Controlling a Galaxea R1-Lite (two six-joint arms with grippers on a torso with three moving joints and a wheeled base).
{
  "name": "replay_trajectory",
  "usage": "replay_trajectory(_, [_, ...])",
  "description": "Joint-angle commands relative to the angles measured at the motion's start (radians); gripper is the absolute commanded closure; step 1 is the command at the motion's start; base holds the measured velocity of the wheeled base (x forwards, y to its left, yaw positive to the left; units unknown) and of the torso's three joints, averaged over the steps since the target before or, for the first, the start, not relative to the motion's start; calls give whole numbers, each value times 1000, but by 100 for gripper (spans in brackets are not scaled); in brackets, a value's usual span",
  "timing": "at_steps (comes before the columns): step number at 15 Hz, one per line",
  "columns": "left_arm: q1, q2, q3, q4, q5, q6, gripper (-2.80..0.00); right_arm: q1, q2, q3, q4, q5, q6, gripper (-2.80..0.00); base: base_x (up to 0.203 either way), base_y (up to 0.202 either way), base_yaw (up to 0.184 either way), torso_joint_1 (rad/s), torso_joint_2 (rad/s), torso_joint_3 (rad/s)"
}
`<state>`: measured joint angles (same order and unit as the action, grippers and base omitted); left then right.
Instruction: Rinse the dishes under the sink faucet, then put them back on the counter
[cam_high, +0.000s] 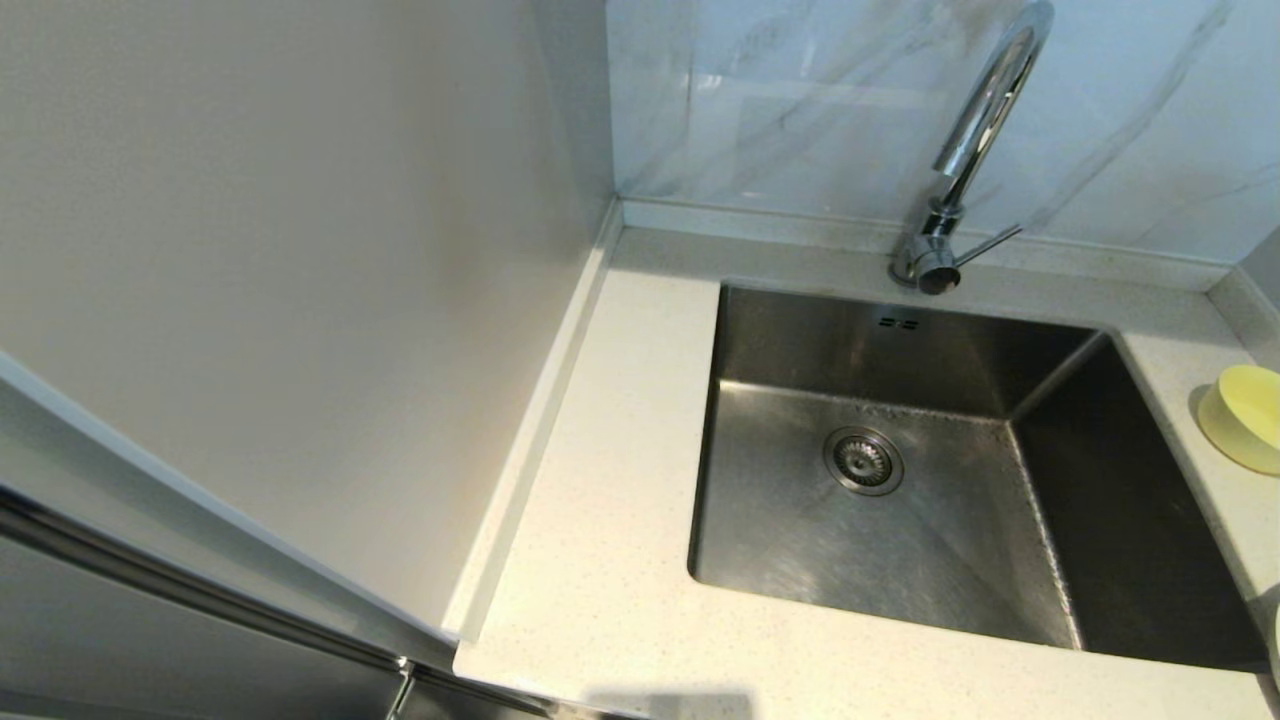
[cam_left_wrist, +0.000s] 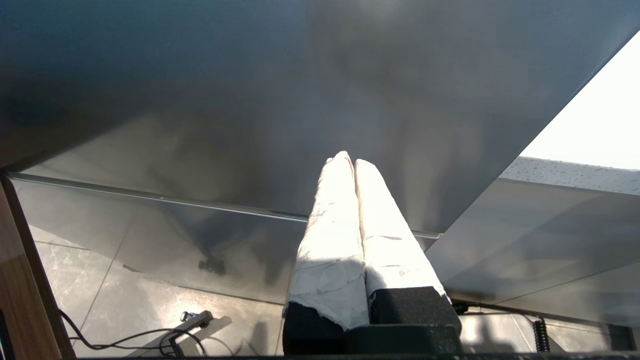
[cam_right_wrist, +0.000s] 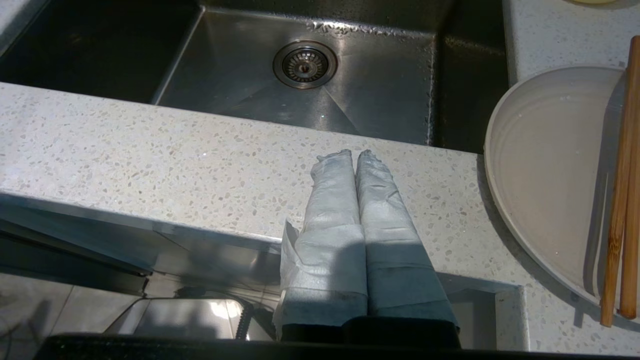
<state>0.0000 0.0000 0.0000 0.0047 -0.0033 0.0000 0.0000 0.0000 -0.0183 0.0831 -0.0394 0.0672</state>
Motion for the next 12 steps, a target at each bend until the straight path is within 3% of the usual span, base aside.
replay_trajectory(1, [0, 0, 0, 0, 0, 0, 0, 0, 2, 0, 0, -1, 0, 0, 0, 0, 0, 0, 0, 0])
replay_trajectory(12, [0, 0, 0, 0, 0, 0, 0, 0, 2, 0, 0, -1, 0, 0, 0, 0, 0, 0, 0, 0])
